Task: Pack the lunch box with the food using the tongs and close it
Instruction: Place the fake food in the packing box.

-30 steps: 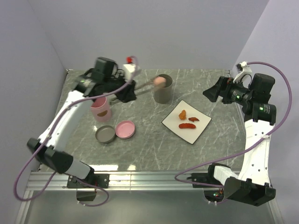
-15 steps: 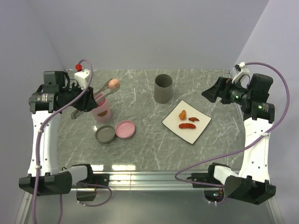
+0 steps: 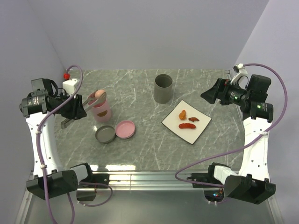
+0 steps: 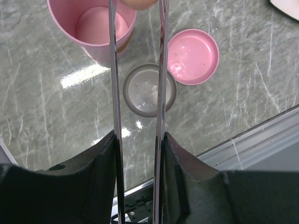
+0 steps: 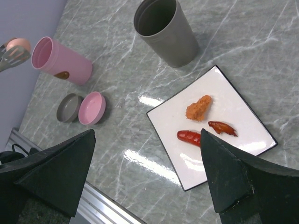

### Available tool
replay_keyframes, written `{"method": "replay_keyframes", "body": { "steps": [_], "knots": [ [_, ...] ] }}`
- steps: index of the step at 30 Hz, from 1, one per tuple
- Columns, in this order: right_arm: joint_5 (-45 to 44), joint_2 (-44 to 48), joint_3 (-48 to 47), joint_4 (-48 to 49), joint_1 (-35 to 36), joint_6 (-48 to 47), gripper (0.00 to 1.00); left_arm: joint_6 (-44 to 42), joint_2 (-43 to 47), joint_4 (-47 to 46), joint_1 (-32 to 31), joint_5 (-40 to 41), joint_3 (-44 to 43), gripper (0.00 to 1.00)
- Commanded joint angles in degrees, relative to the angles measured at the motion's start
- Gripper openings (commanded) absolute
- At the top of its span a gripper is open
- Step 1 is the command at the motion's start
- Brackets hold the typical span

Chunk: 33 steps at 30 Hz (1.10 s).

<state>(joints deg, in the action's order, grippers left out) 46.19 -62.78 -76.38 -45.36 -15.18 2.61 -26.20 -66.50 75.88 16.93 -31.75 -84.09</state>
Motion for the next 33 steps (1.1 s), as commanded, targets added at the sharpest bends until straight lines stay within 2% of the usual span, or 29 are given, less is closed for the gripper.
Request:
{"method": "replay_keyframes", "body": {
  "steps": [1, 13, 26, 33],
  "knots": [
    [1.00, 0.91, -0.44, 1.24, -0.38, -0.94, 1.00, -2.63, -0.65, 0.76, 1.79, -1.74, -0.46, 0.34],
    [1.44, 0.91, -1.14, 0.80, -0.46, -0.77, 1.00, -2.72, -5.04, 0.85, 3.81, -0.69, -3.00, 0.38],
    [1.00, 0.21, -0.53, 1.24, -0.38, -0.59, 1.00, -1.49, -7.41, 0.59, 3.81, 0.38, -5.81, 0.60],
    [1.35, -0.23, -0.52, 1.07, -0.38, -0.77, 1.00, -4.04, -9.00, 2.69, 3.73, -3.84, -11.79, 0.61]
  ]
}}
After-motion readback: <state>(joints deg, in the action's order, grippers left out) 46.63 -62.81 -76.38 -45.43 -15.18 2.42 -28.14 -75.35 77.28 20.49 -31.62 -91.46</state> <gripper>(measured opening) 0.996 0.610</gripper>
